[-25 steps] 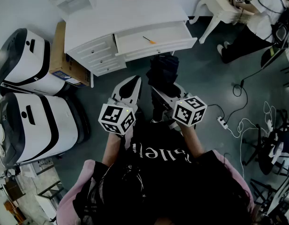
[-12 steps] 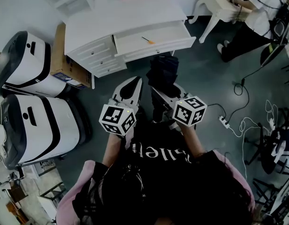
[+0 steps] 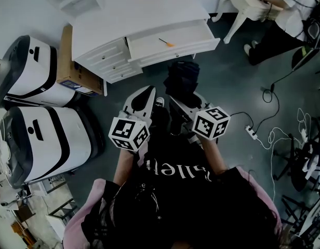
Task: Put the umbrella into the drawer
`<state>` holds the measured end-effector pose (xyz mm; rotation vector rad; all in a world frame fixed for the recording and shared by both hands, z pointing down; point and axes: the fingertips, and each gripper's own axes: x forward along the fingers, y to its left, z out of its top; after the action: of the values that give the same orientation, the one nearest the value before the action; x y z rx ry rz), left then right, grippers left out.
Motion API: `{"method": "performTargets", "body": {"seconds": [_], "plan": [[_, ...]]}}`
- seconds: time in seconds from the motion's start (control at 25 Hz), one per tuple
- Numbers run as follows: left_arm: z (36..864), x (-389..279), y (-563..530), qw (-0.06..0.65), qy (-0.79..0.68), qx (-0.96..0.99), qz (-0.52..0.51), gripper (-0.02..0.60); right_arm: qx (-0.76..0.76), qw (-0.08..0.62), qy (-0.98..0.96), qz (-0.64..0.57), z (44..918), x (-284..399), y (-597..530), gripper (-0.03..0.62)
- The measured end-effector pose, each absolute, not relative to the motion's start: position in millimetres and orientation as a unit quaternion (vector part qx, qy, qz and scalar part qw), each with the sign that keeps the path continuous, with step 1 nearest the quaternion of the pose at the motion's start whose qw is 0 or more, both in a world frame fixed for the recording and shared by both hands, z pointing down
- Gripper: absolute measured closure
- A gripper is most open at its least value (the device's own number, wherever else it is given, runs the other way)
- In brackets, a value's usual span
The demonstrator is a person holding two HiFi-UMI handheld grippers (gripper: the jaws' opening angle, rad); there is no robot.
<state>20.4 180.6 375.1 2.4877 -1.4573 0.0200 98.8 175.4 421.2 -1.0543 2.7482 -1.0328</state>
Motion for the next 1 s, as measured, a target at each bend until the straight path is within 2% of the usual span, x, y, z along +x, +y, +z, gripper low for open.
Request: {"method": "performTargets", "body": {"seconds": [0.48, 1.0], "plan": [[390, 12, 86, 0.153, -0.477, 0.866, 0.0, 0.561, -0.368, -0.007, 0.865, -0.341, 436, 93, 92, 0.314], [396, -29, -56, 0.172, -0.44, 0.881, 0.006, 0.561, -0.407, -0.015, 0.836, -0.368, 446, 54, -45, 0.315]]}}
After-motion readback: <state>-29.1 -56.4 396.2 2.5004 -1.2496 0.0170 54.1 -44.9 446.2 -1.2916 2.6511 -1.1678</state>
